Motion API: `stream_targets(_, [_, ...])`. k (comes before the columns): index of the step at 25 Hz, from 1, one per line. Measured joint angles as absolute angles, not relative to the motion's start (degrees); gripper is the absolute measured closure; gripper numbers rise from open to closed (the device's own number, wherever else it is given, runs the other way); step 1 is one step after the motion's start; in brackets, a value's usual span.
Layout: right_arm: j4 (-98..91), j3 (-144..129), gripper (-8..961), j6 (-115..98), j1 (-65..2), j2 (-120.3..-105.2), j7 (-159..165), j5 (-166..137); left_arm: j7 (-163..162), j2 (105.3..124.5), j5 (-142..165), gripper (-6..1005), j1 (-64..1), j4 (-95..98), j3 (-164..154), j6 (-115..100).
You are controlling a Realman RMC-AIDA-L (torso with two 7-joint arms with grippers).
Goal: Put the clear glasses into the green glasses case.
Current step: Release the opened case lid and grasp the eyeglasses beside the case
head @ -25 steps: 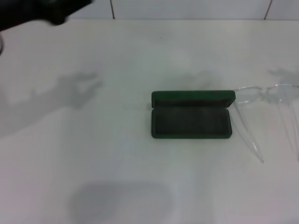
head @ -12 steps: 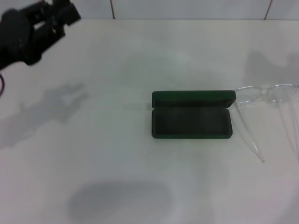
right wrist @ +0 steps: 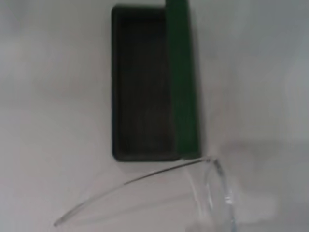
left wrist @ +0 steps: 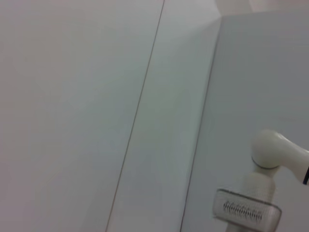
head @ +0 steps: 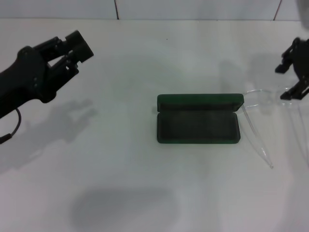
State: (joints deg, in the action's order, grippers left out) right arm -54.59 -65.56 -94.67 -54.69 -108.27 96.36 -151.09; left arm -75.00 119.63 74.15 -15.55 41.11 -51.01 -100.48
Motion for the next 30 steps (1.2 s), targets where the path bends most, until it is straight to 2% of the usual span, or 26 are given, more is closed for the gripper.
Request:
stream_targets(4, [-50.83, -67.12, 273, -90.89, -55.20, -111.21, 94.85, -156.06, -73.49, 119.68, 74.20, 692, -15.58, 39.82, -51.09, -101.25])
stream_targets(8, [-49.61, -67.67, 281, -87.84, -55.19, -112.84, 93.90, -158.43, -72.29, 119.62, 74.22, 692, -15.72, 38.46, -51.09, -102.02])
stream_targets(20, [-47.66, -67.68, 355, -84.57, -55.40, -113.39, 93.43, -158.72, -71.62, 119.59, 74.54, 693, -15.91, 37.65, -51.46, -102.10])
stream_targets(30, [-43.75, -67.83, 354, -80.37, -56.10, -113.62, 93.26, -159.15, -71.49, 119.59, 74.54, 692, -15.97, 37.44, -51.50, -101.57])
